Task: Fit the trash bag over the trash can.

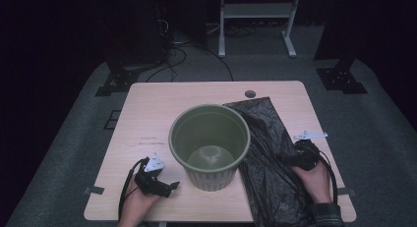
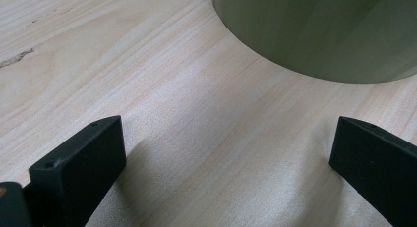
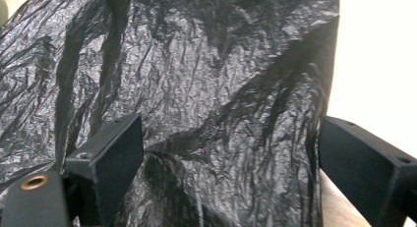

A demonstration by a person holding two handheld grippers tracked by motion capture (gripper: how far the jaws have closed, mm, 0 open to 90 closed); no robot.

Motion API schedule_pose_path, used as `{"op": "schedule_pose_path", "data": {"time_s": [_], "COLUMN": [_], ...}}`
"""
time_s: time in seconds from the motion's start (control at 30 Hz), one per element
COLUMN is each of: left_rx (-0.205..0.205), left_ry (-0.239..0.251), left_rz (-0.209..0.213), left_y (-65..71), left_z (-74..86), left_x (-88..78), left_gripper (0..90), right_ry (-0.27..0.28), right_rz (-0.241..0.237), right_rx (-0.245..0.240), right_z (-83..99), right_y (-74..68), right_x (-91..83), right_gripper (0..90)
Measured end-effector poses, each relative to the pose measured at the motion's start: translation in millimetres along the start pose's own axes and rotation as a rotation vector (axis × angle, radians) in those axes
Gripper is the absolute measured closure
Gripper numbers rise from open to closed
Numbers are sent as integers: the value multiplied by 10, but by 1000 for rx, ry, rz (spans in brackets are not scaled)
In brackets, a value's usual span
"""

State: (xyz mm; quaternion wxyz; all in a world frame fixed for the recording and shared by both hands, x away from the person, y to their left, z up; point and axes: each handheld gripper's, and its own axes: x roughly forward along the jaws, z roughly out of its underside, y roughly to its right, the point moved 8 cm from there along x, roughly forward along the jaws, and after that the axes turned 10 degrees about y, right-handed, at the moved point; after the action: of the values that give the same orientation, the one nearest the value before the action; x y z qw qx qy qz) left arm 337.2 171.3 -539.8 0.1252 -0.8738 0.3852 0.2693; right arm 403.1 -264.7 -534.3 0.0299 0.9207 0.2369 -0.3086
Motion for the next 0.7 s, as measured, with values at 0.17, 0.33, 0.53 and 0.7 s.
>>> {"op": "schedule_pose_path", "data": {"time_s": [0.17, 0.33, 0.53, 0.7], "left_rx": [0, 0, 0, 0], "left_ry": [0, 0, 0, 0], "left_rz": [0, 0, 0, 0], "left_y": [0, 0, 0, 0], "left_z": [0, 0, 0, 0], "left_x": [0, 0, 0, 0], "left_gripper": [0, 0, 0, 0], "right_ry": [-4, 0, 3, -10], "right_rz": [-58, -120, -186, -215], "right_rx": [-16, -25, -35, -64], "right_z": [1, -29, -95, -140], "right_y": [-113, -262, -462, -678], "right_x": [49, 102, 170, 294], "right_gripper": [103, 103, 103, 103]}}
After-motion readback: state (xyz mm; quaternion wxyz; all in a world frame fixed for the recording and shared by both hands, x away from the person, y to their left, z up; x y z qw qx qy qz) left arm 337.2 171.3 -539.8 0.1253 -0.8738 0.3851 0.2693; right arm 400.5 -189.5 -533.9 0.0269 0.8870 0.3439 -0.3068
